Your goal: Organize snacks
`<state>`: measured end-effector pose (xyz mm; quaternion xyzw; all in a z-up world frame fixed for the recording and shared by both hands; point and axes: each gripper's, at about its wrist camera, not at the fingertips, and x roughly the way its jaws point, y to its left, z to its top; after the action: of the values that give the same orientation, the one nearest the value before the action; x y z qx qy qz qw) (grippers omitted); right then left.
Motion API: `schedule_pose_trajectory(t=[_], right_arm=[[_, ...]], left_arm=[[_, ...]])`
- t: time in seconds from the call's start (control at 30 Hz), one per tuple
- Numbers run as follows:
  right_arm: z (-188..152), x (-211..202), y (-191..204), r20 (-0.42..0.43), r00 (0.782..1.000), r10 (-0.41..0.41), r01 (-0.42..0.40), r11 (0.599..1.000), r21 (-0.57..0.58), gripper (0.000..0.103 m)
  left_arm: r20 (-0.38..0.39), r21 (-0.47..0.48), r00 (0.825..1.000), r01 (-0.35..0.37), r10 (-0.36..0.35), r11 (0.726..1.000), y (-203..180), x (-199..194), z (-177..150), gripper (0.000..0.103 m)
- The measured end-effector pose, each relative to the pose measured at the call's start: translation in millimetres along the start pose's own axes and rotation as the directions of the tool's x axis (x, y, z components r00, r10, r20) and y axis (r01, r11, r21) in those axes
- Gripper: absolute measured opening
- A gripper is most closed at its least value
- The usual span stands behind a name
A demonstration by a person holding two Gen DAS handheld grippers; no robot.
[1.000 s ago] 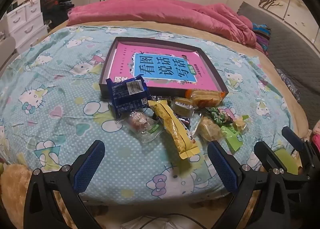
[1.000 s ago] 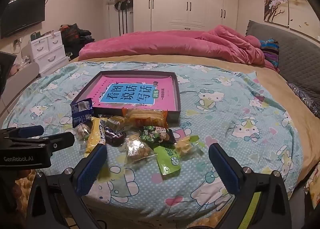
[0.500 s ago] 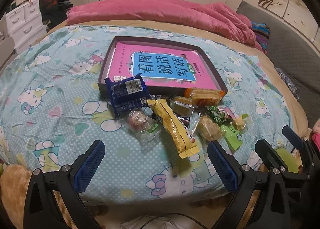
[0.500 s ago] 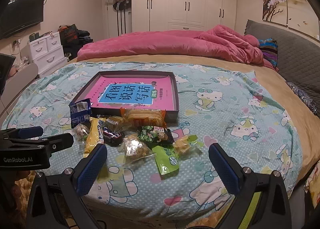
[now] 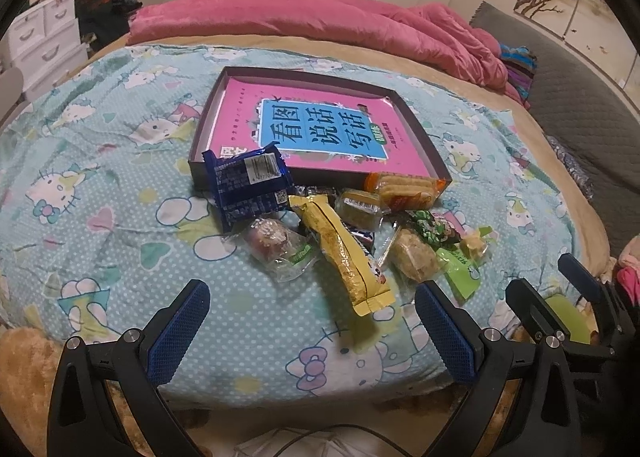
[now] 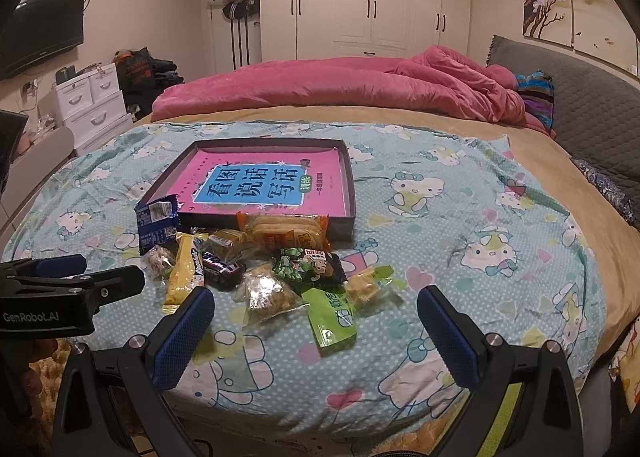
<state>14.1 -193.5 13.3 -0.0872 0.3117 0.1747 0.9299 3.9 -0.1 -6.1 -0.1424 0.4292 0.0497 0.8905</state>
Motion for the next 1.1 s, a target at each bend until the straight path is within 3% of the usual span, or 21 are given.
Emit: schedule_pose_trajectory(t=[0.17, 0.57, 0.67, 0.83, 0.9, 1.1], right_arm=[[-1, 2, -3, -0.009, 1.0, 0.0, 0.001, 1.0, 0.011, 0.103], [-5, 21, -27, -0.078, 0.997, -0.001, 0.011, 0.992, 0.124, 0.103], [-6, 32, -38, -0.118, 0.993, 0.005, 0.016, 0.984, 0.176, 0.103], [-11, 51, -57, -0.176, 0.984, 0.029, 0.019, 0.964, 0.264, 0.103], [-10, 57, -62, -0.185, 0.982, 0.036, 0.017, 0.961, 0.278, 0.103], [-8, 76, -70, -0.212, 0.976, 0.058, 0.004, 0.959, 0.284, 0.103]], left_arm=[[-0.037, -0.034, 0.998, 0.057, -0.058, 0.998, 2, 6, -1, 0.102], [-0.141, -0.051, 0.988, 0.057, -0.064, 0.997, 0, 19, 1, 0.102], [-0.157, -0.065, 0.983, 0.089, -0.098, 0.994, -2, 25, 2, 0.101], [-0.18, -0.089, 0.974, 0.127, -0.141, 0.988, -5, 37, 4, 0.091], [-0.194, -0.111, 0.967, 0.148, -0.167, 0.983, -6, 43, 7, 0.079], [-0.217, -0.145, 0.956, 0.169, -0.198, 0.975, -11, 58, 13, 0.076]])
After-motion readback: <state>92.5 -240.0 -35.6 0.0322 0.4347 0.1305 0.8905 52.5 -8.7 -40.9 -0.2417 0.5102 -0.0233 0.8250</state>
